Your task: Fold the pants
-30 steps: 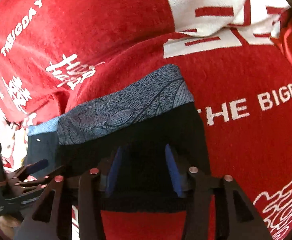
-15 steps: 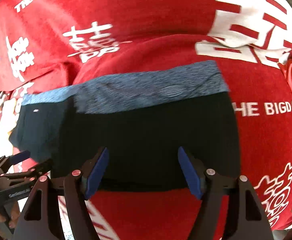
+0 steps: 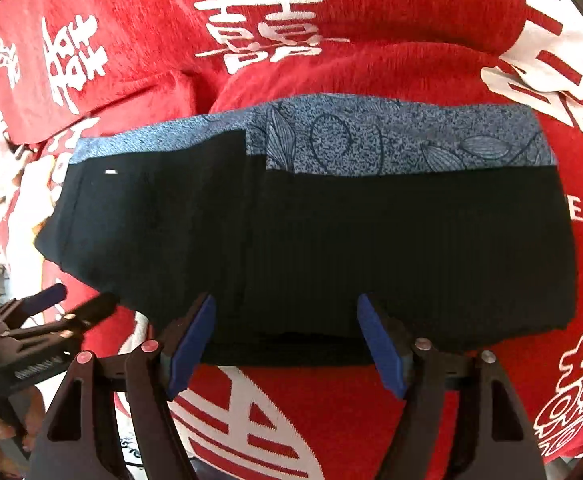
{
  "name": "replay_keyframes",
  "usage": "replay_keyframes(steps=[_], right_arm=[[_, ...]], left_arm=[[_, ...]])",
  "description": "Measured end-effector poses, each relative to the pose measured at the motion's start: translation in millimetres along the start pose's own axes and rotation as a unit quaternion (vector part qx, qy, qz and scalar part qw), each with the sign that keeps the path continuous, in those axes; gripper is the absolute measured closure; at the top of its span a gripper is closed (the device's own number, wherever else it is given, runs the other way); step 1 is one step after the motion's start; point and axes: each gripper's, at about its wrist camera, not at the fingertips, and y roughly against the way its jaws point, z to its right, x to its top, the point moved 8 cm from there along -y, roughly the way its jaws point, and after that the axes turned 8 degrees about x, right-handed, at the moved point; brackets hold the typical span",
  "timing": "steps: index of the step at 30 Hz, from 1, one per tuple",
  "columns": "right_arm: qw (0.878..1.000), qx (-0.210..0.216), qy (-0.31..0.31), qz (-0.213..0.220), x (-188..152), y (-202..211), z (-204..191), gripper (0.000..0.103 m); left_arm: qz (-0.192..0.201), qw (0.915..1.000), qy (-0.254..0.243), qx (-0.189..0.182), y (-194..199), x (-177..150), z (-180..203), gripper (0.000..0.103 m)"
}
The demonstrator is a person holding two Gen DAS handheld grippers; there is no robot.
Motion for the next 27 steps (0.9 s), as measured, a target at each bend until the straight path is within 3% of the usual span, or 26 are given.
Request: replay_keyframes(steps=[5,10,12,27], right_arm=[[1.000,-0.010,0.000,-0.002,0.6,-1.3,-0.8,0.024],[1.000,-0.023,0.002,-0.008,2.0,-4.3,-2.2,0.022],[1.000,-0.028,0.007,-0.010,2.4,-5.9,-3.2,0.021],[0.999,-0.043,0.011,-0.013,4.0,-5.3,-4.9,0.020]], left_arm=[[-0.002,0.9999,0.013,0.001,-3.9,-2.8,-15.7,0.009],[-0.004,0.9991,0.033,-0.025,-3.9,-3.8,-25.0,0.009],[-0.003,0.9987,0.038,-0.033,-3.3,-3.4,-27.5,0.000],[-0.014,0.9979,0.046,-0.044,-5.4,-6.1,-40.1,0.000]])
